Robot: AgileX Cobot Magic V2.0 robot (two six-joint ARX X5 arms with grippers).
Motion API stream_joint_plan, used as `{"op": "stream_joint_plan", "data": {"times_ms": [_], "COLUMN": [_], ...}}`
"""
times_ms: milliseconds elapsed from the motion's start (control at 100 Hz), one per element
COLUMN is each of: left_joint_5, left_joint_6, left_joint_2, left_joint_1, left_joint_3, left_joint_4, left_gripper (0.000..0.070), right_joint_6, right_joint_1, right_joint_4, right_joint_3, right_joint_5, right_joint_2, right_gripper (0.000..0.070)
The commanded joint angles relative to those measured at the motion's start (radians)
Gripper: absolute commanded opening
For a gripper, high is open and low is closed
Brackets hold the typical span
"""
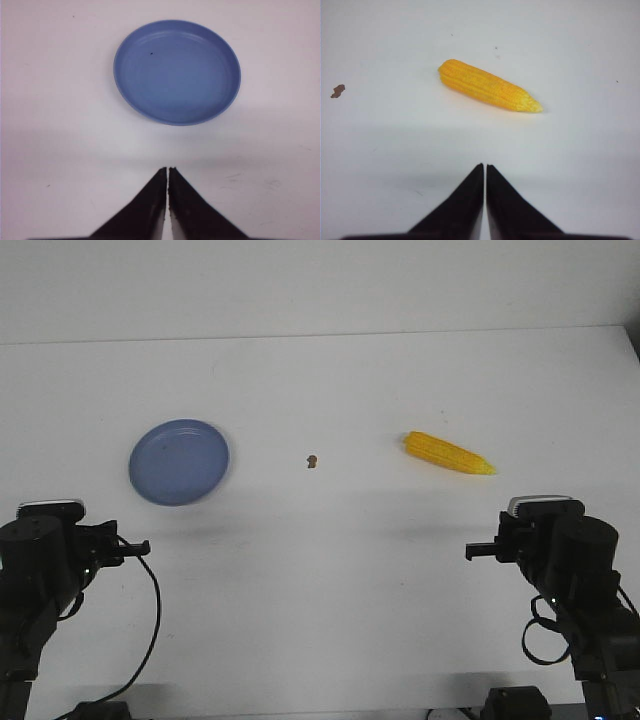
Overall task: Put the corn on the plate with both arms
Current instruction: 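Open the left gripper and move it to the blue plate's near rim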
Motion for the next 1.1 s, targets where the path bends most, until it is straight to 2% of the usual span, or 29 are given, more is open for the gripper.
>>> {"op": "stream_joint_plan", "data": {"times_ms": [0, 50, 100, 140, 180, 210, 530, 610, 710, 880, 1090], "left_joint_5": [-0.004, -0.004, -0.004, -0.004, -0.004, -0.004, -0.004, -0.002, 0.014, 0.072, 0.076], "left_joint_6": [-0.003, -0.003, -0.003, -0.003, -0.006, -0.013, -0.043, -0.082, -0.102, -0.101, -0.092], "left_joint_2": [0.006, 0.006, 0.006, 0.006, 0.006, 0.006, 0.095, 0.177, 0.300, 0.512, 0.736], "left_joint_1": [0.000, 0.000, 0.000, 0.000, 0.000, 0.000, 0.019, 0.050, 0.094, 0.140, 0.158], "left_joint_3": [0.016, 0.016, 0.016, 0.016, 0.016, 0.016, 0.019, 0.039, 0.100, 0.232, 0.358], "left_joint_4": [0.010, 0.010, 0.010, 0.009, 0.008, 0.008, 0.120, 0.159, 0.165, 0.159, 0.156], "left_gripper": [0.0083, 0.0165, 0.0286, 0.0355, 0.0426, 0.0452, 0.0447, 0.0413, 0.0413, 0.0413, 0.0416], "right_joint_6": [-0.002, -0.002, -0.002, -0.001, -0.001, -0.001, -0.002, -0.002, -0.002, -0.002, -0.002], "right_joint_1": [0.002, 0.002, 0.002, 0.002, 0.002, 0.002, 0.002, 0.002, 0.002, 0.002, 0.002], "right_joint_4": [0.006, 0.007, 0.008, 0.007, 0.006, 0.006, 0.007, 0.007, 0.008, 0.007, 0.007], "right_joint_3": [0.018, 0.018, 0.018, 0.018, 0.018, 0.018, 0.018, 0.018, 0.018, 0.018, 0.018], "right_joint_5": [-0.002, -0.003, -0.002, -0.003, -0.003, -0.002, -0.001, 0.000, 0.000, 0.000, 0.000], "right_joint_2": [0.003, 0.003, 0.003, 0.003, 0.003, 0.003, 0.003, 0.003, 0.003, 0.003, 0.003], "right_gripper": [0.0229, 0.0370, 0.0464, 0.0495, 0.0496, 0.0495, 0.0495, 0.0495, 0.0495, 0.0495, 0.0495]}}
